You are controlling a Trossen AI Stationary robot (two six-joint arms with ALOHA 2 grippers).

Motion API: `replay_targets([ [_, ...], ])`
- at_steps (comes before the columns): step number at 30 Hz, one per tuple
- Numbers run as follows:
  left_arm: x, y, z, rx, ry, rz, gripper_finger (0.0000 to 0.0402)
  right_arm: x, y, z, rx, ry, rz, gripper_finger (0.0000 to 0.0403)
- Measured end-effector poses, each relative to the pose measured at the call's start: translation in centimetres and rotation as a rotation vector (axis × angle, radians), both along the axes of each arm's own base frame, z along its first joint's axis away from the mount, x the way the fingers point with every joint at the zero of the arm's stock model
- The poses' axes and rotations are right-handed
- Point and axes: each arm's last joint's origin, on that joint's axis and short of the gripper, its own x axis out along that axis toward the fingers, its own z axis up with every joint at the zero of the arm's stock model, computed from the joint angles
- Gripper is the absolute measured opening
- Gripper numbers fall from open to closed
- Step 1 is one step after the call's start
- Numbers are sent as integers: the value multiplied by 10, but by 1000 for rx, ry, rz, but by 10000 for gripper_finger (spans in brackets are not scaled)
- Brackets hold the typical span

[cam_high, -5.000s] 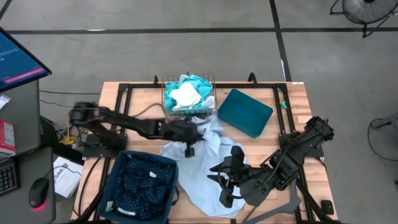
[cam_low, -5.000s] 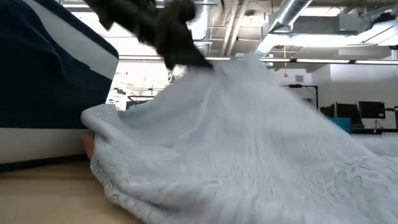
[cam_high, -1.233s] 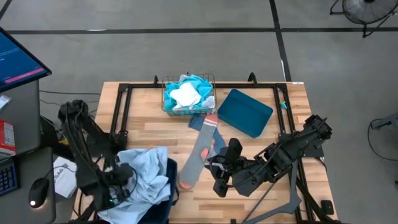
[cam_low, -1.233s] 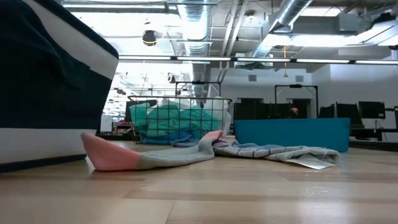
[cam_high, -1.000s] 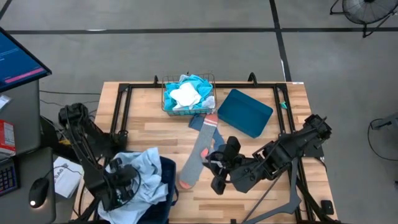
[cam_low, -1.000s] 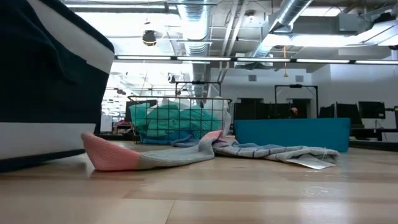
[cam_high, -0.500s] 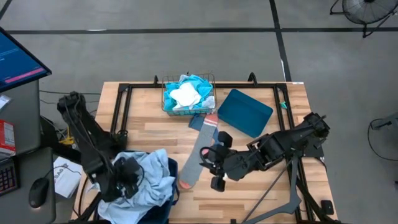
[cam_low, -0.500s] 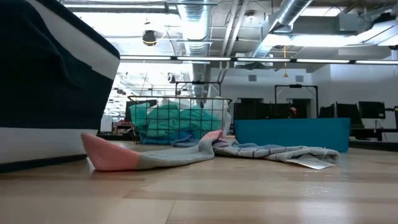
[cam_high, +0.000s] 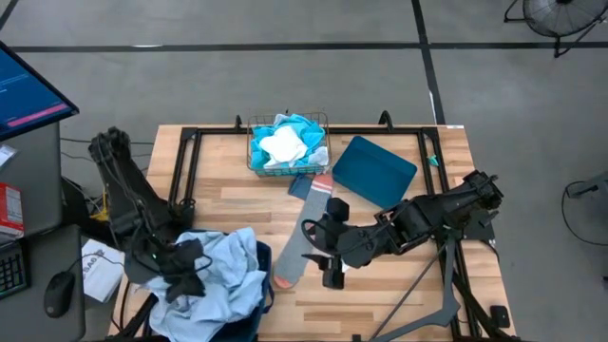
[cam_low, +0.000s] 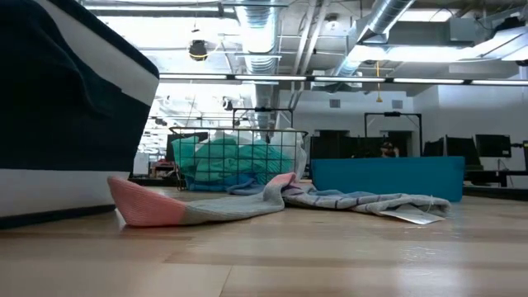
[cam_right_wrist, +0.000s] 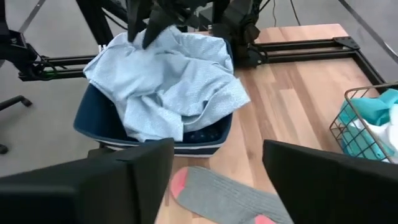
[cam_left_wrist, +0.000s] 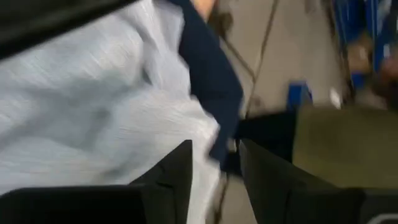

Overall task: Pick & Place Cloths
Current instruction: Put the light blue polo shirt into the blue bin

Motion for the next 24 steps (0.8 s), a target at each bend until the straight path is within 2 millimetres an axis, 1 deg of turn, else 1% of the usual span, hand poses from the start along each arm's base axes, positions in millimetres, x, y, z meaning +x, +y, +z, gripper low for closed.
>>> replay_targets([
  [3,-4,0,4,-70,52,-109,93,0,1,0,1,4,6,261],
  [5,-4,-3,10,-138,31,-139,83,-1,1,0,5,6,12,269],
  [6,-2,-5,14,-172,-10,-147,80,0,1,0,8,8,15,270],
  [8,3,-9,28,-243,-161,-136,75,0,0,0,13,10,17,271],
  [12,12,-11,67,-341,-620,5,65,0,-1,0,13,10,17,271],
  [15,14,-6,95,-350,-937,146,57,-1,2,0,16,12,26,271],
  [18,17,3,114,-310,-1183,297,54,-2,5,0,21,14,43,272],
  [20,19,9,121,-270,-1296,343,56,-4,8,-1,33,16,48,272],
  [21,18,11,122,-262,-1327,326,58,-4,9,-1,45,17,47,272],
  [22,18,11,123,-252,-1337,292,60,-5,10,-1,54,17,48,272],
  [24,17,11,120,-259,-1284,214,65,-5,10,-1,71,18,37,272],
])
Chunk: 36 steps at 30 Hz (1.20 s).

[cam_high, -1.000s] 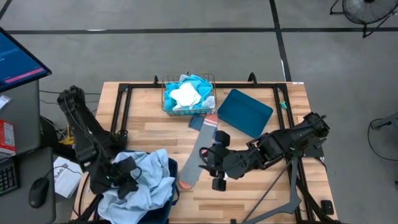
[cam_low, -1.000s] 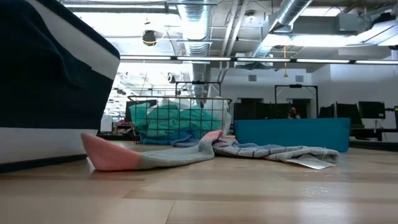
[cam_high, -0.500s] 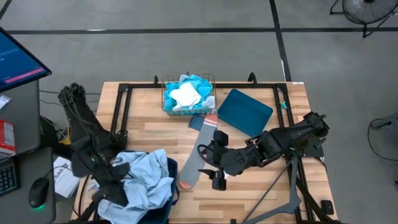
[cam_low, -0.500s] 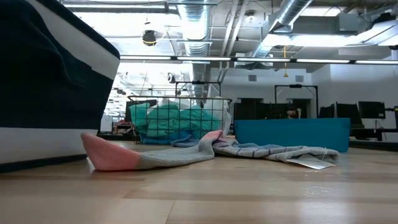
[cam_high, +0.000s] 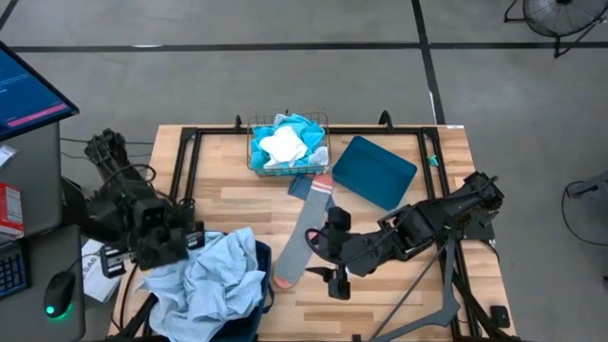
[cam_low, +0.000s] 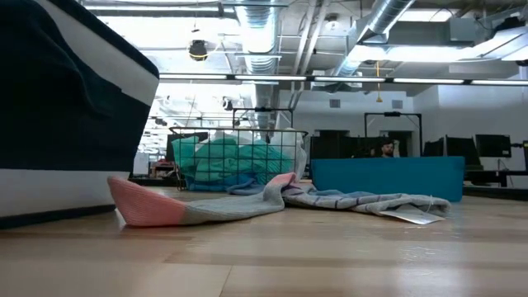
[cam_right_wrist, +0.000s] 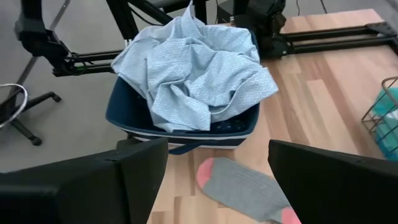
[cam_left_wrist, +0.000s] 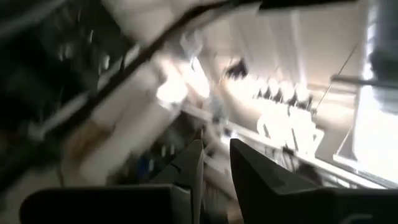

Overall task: Pick & Place Cloths
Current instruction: Put the light blue polo shirt into the blue bin

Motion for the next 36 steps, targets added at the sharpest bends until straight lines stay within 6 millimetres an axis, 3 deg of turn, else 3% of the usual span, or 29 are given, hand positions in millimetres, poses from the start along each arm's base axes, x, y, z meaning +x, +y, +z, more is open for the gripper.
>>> replay_targets([
  [5,0,-3,-12,55,295,-146,65,-1,2,0,10,0,-1,272],
  [12,3,-6,45,331,478,-200,46,-1,1,0,10,0,-2,272],
  [16,0,-3,59,514,646,-196,37,-1,1,0,29,0,-16,272],
  [27,-14,5,-2,911,1400,-294,46,-2,4,0,43,4,-23,272],
  [30,-16,4,-7,956,1462,-348,63,-2,3,0,43,4,-24,272],
  [36,-17,-2,-8,1044,1403,-398,114,0,4,-9,32,19,-27,272],
])
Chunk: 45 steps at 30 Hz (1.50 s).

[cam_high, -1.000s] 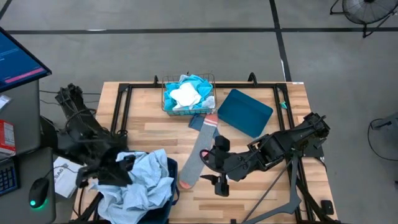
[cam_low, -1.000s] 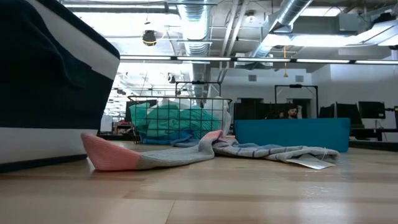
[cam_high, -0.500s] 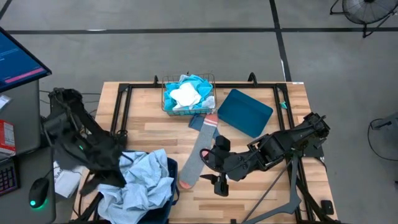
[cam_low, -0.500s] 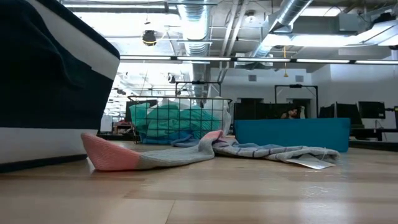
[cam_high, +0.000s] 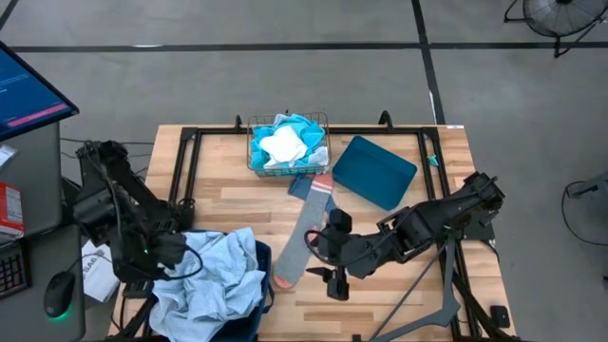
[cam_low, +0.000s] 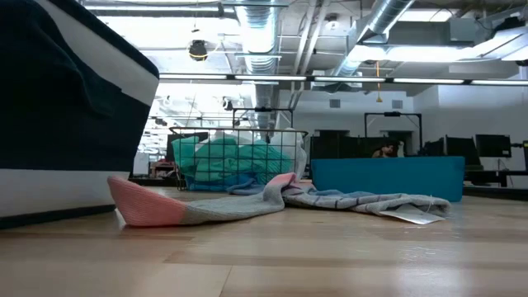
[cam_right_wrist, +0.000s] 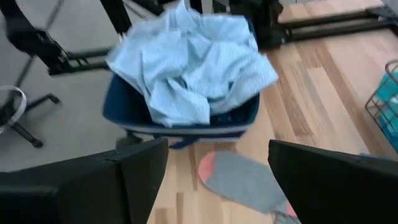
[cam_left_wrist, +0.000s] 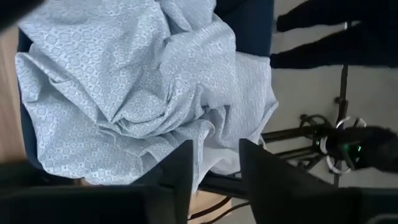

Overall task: Pick & Place Cloths
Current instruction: Put the light blue polo shirt into the blue bin

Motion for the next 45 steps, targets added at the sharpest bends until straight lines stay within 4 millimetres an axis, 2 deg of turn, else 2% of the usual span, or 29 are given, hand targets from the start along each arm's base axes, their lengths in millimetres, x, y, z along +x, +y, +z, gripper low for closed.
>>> replay_targets([
  [6,-7,-5,-3,9,6,-58,175,5,3,-24,-15,38,-4,272],
  [11,-14,-14,-33,88,116,-22,207,10,3,-32,2,21,-15,272],
  [17,-25,-20,-70,188,235,41,221,10,3,-32,2,23,-14,272],
  [27,-39,-37,-107,159,262,71,235,9,3,-33,2,25,-11,272],
  [33,-43,-34,-131,206,376,98,236,9,3,-33,1,26,-11,272],
  [36,-45,-33,-138,214,435,95,219,9,3,-33,1,26,-11,272],
  [38,-46,-32,-141,223,452,109,192,9,3,-33,1,26,-11,272],
  [41,-45,-32,-142,218,452,116,124,9,3,-33,1,26,-11,272],
  [44,-41,-31,-142,208,454,137,33,9,3,-33,1,26,-11,272],
  [45,-40,-30,-141,204,454,146,18,9,3,-33,1,26,-11,272],
])
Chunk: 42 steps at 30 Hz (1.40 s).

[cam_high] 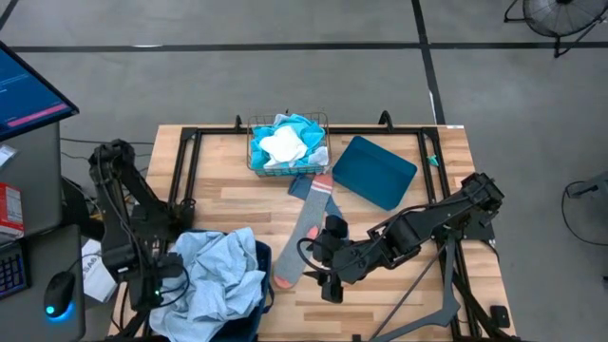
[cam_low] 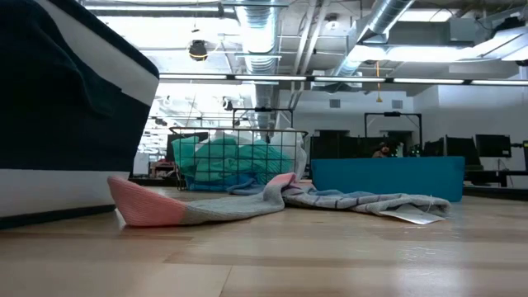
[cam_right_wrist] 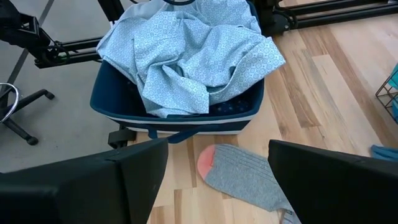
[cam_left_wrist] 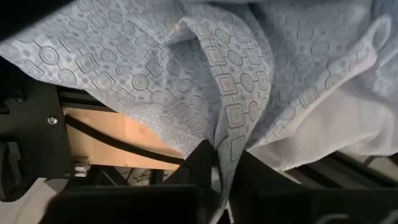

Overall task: Pick & Place Cloths
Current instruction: Put the light blue polo shirt into the blue bin

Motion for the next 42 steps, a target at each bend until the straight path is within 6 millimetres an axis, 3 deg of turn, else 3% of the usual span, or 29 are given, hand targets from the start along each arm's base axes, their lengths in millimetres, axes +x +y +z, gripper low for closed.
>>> replay_targets([
  [4,8,4,8,-29,-21,44,3,0,0,0,-1,1,0,272],
  [9,21,10,39,-107,-158,146,0,0,0,0,-2,2,0,272],
  [17,49,27,93,-122,-578,359,0,0,0,0,-8,2,5,272],
  [21,59,27,97,-69,-774,419,0,-1,2,0,-7,1,11,272],
  [26,72,15,85,-17,-1035,526,0,-4,8,0,0,1,23,272],
  [28,73,14,76,2,-1062,567,0,-5,10,0,6,2,24,272],
  [33,65,11,33,3,-930,692,0,-8,14,0,5,3,35,272],
  [42,49,2,-52,83,-605,731,0,-10,18,-1,9,8,41,272],
])
